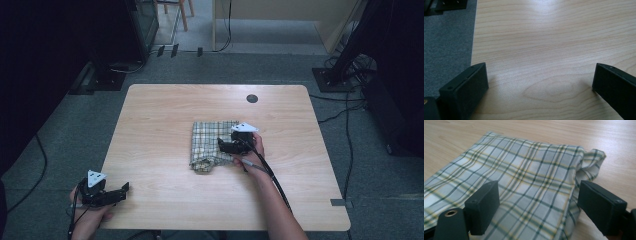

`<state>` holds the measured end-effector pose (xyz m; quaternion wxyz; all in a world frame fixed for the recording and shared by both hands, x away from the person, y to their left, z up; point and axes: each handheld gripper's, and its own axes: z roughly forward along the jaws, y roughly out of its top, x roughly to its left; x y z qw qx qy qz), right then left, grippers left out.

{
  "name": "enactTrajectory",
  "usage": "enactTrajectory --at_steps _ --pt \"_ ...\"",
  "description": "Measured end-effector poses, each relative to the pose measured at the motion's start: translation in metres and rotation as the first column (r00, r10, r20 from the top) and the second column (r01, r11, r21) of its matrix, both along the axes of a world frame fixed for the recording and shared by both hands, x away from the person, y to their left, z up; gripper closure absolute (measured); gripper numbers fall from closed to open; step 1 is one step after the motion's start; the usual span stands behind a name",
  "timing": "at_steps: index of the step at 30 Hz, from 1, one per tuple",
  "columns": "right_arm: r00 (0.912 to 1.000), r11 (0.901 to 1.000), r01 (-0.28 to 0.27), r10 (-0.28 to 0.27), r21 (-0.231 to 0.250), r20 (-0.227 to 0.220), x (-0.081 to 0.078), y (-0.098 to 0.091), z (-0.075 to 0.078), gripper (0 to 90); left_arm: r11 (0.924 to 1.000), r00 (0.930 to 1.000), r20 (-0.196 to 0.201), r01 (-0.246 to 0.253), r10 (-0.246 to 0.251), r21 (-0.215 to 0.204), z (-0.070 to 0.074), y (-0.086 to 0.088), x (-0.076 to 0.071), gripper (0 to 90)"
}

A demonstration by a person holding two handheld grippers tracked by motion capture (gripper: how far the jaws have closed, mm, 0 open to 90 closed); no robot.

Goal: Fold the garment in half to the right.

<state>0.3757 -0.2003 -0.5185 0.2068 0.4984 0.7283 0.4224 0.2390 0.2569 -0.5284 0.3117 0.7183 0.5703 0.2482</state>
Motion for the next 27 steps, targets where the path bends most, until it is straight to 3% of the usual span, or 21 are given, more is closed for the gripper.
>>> enactTrajectory --at_steps 4,10,15,19,27 --pt "0.9999 1.0 -0.007 0.007 -0.005 0.008 -0.006 -0.012 0.0 10.2 1.0 1.0 0.002 -0.003 0.003 -0.003 0.0 0.0 0.0 0.6" --pt "0.999 1.0 -0.001 0.001 0.009 -0.044 -0.013 -0.035 -0.008 4.3 1.0 1.0 0.001 -0.002 0.002 -0.003 0.0 0.0 0.0 0.6" --pt "0.9984 0.9999 0.007 -0.006 0.015 -0.057 -0.02 -0.048 -0.009 4.0 1.0 1.0 0.0 -0.002 0.002 -0.001 0.0 0.0 0.0 0.6" --pt "0.9981 0.9976 0.05 -0.052 -0.048 -0.035 -0.029 -0.05 -0.009 4.5 1.0 1.0 0.0 -0.003 0.003 0.001 0.0 0.0 0.0 0.6" --pt "0.9933 0.9946 0.064 -0.072 -0.081 -0.09 -0.038 -0.061 -0.011 3.0 1.0 1.0 0.0 -0.005 0.005 0.0 0.0 0.0 0.0 0.6"
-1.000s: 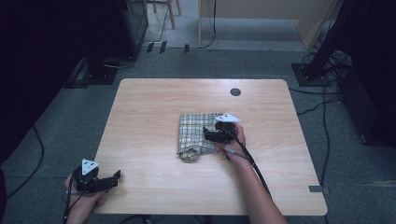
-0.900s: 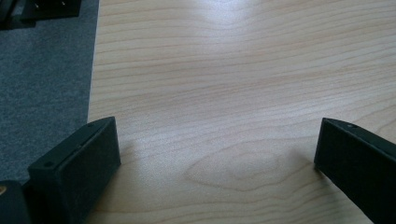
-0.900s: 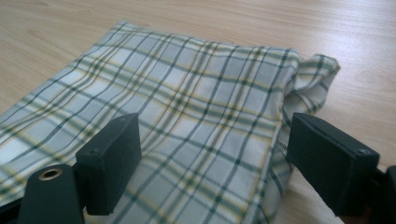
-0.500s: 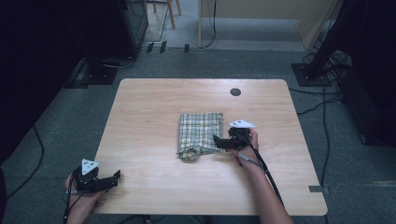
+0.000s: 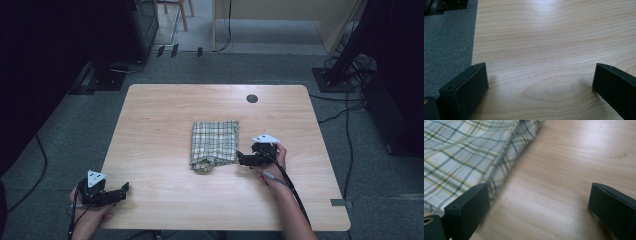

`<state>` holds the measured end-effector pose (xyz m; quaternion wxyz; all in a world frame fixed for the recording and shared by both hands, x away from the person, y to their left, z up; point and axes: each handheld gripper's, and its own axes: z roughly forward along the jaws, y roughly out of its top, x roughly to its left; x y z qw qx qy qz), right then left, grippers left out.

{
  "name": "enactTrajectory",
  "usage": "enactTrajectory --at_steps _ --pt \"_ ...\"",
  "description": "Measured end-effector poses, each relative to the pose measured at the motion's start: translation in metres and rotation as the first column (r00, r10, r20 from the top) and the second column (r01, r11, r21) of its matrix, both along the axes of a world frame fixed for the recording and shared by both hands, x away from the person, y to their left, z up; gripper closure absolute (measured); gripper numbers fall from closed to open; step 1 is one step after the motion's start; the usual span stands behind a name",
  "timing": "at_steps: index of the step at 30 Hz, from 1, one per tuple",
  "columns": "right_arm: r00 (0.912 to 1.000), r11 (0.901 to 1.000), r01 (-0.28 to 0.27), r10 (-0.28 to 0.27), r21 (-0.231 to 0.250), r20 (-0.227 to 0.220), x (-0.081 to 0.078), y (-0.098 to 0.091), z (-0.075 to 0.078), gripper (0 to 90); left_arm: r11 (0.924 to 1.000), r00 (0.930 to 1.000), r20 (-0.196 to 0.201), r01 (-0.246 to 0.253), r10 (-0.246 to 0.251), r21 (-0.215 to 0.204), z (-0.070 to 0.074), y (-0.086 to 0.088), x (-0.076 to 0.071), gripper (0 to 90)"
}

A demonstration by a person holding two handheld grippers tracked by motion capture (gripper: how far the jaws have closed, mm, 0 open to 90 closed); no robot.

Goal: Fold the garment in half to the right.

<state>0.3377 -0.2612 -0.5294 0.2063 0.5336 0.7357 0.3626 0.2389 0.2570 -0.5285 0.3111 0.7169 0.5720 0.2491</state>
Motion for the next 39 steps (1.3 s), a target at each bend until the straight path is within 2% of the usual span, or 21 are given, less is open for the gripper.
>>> enactTrajectory --at_steps 4,6,18,27,39 --pt "1.0 0.998 0.0 0.0 -0.063 -0.004 -0.007 -0.005 -0.001 2.3 1.0 1.0 0.001 -0.001 0.001 -0.001 0.0 0.0 0.0 0.6" --pt "1.0 0.9971 -0.004 0.004 -0.076 -0.006 -0.011 -0.006 -0.002 1.7 1.0 1.0 0.0 -0.002 0.002 -0.003 0.0 0.0 0.0 0.6" --pt "0.9997 0.9966 0.022 -0.022 -0.08 -0.007 -0.03 -0.028 -0.002 1.2 1.0 1.0 0.002 -0.003 0.003 -0.005 0.0 0.0 0.0 0.5" --pt "0.9984 0.9957 0.054 -0.055 -0.074 -0.009 -0.057 -0.06 -0.003 1.2 1.0 1.0 0.001 -0.005 0.005 -0.002 0.0 0.0 0.0 0.6" --pt "0.9947 0.9925 0.101 -0.102 -0.069 -0.011 -0.08 -0.092 -0.004 1.2 1.0 1.0 0.001 -0.009 0.009 0.001 0.0 0.0 0.0 0.5"
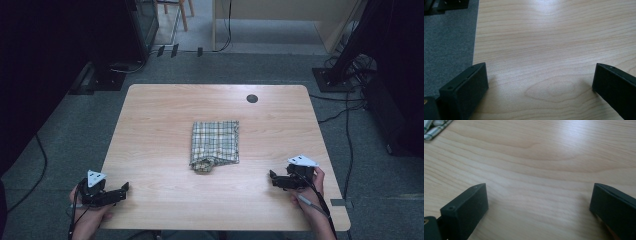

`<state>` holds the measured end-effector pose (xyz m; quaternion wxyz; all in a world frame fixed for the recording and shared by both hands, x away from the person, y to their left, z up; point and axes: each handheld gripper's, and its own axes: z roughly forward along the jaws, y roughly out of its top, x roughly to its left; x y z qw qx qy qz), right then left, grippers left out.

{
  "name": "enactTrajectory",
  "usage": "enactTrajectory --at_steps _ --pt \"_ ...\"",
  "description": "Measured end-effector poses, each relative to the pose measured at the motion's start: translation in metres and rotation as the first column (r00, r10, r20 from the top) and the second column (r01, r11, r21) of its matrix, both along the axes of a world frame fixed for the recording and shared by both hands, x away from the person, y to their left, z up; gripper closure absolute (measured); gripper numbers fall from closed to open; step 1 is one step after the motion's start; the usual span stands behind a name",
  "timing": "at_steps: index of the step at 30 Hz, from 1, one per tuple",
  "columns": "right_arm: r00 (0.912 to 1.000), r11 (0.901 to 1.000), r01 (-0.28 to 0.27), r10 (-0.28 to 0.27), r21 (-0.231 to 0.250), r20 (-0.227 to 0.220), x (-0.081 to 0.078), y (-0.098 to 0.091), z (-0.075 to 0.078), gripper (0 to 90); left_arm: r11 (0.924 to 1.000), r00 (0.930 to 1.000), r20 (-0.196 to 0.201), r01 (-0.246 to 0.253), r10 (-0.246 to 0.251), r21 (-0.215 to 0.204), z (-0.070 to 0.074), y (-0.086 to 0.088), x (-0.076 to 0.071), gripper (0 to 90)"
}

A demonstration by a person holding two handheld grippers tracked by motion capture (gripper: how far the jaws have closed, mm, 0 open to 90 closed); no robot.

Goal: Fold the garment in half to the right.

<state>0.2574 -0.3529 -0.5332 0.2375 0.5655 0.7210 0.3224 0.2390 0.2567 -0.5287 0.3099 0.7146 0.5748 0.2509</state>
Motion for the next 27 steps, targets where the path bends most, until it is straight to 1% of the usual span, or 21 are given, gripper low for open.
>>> enactTrajectory --at_steps 1,5,10,13,14,15,17,18,19,20,22,23,26,27 --pt "1.0 1.0 0.007 -0.007 -0.004 0.002 -0.004 -0.005 0.0 1.2 1.0 1.0 0.0 0.0 0.0 0.0 0.0 0.0 0.0 0.6" --pt "0.9998 0.9997 0.022 -0.022 -0.006 0.001 -0.01 -0.013 0.0 1.2 1.0 1.0 0.0 0.0 0.0 0.001 0.0 0.0 0.0 0.5" --pt "0.9994 0.9994 0.036 -0.036 0.0 0.001 -0.023 -0.027 -0.001 1.2 1.0 1.0 0.0 0.0 0.0 0.0 0.0 0.0 0.0 0.5" --pt "0.9992 0.9991 0.04 -0.04 0.013 0.002 -0.029 -0.037 -0.001 1.1 1.0 1.0 0.0 0.0 0.0 -0.002 0.0 0.0 0.0 0.6" --pt "0.9992 0.9991 0.04 -0.04 0.013 0.002 -0.029 -0.037 -0.001 1.1 1.0 1.0 0.0 0.0 0.0 -0.002 0.0 0.0 0.0 0.6" --pt "0.9988 0.9985 0.048 -0.048 0.025 0.002 -0.034 -0.043 -0.001 1.0 1.0 1.0 0.0 0.0 0.0 -0.002 0.0 0.0 0.0 0.5" --pt "0.9985 0.9981 0.055 -0.055 0.028 0.003 -0.038 -0.05 -0.001 1.0 1.0 1.0 0.001 0.001 -0.001 -0.003 0.0 0.0 0.0 0.6" --pt "0.9985 0.9981 0.055 -0.055 0.028 0.003 -0.038 -0.05 -0.001 1.0 1.0 1.0 0.001 0.001 -0.001 -0.003 0.0 0.0 0.0 0.6" --pt "0.9975 0.9967 0.07 -0.071 0.041 0.003 -0.043 -0.058 -0.001 1.1 1.0 1.0 0.001 0.001 -0.001 -0.003 0.0 0.0 0.0 0.6" --pt "0.9975 0.9967 0.07 -0.071 0.041 0.003 -0.043 -0.058 -0.001 1.1 1.0 1.0 0.001 0.001 -0.001 -0.003 0.0 0.0 0.0 0.6" --pt "0.9968 0.9945 0.079 -0.079 0.068 0.005 -0.046 -0.065 -0.001 1.3 1.0 1.0 0.001 0.001 -0.001 -0.006 0.0 0.001 0.0 0.6" --pt "0.9966 0.9919 0.081 -0.082 0.098 0.007 -0.049 -0.069 0.0 1.3 1.0 1.0 0.0 0.002 -0.002 -0.006 0.0 0.001 0.0 0.5" --pt "0.9968 0.9875 0.075 -0.078 0.138 0.015 -0.05 -0.073 0.0 1.3 1.0 1.0 0.0 0.002 -0.002 -0.007 0.0 0.001 0.0 0.5" --pt "0.9968 0.984 0.073 -0.077 0.162 0.018 -0.05 -0.076 0.0 1.3 1.0 1.0 0.0 0.002 -0.002 -0.009 0.0 0.001 0.0 0.5"
